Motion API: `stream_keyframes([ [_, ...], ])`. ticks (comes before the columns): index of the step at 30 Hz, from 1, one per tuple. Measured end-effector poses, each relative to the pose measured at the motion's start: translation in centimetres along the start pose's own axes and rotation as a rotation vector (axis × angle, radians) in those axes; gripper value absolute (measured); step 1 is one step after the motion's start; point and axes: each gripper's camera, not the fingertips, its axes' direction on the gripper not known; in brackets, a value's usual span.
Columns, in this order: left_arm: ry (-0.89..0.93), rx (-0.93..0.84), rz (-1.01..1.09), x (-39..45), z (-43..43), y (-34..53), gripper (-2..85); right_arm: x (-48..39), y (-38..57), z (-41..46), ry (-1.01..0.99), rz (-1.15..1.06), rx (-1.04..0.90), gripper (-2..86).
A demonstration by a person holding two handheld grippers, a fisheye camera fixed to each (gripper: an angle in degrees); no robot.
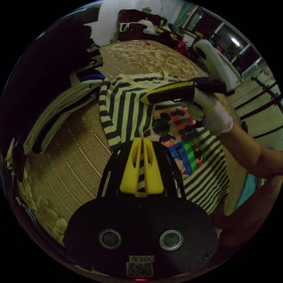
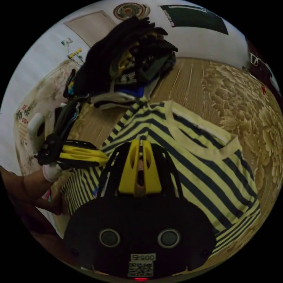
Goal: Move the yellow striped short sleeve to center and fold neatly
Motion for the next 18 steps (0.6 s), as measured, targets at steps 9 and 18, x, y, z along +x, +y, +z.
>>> stream_keyframes([
  [9,0.458,0.048,-0.164,-0.9,-1.6,-1.5,0.2,1.7,-0.6,-1.4,0.054,0.083,-0.044,2.3],
  [18,0.098,0.053,-0.101,4.9,-0.2,-6.8,-0.6,0.9,2.0,-3.2,0.045,0.021,0.071,0.4],
])
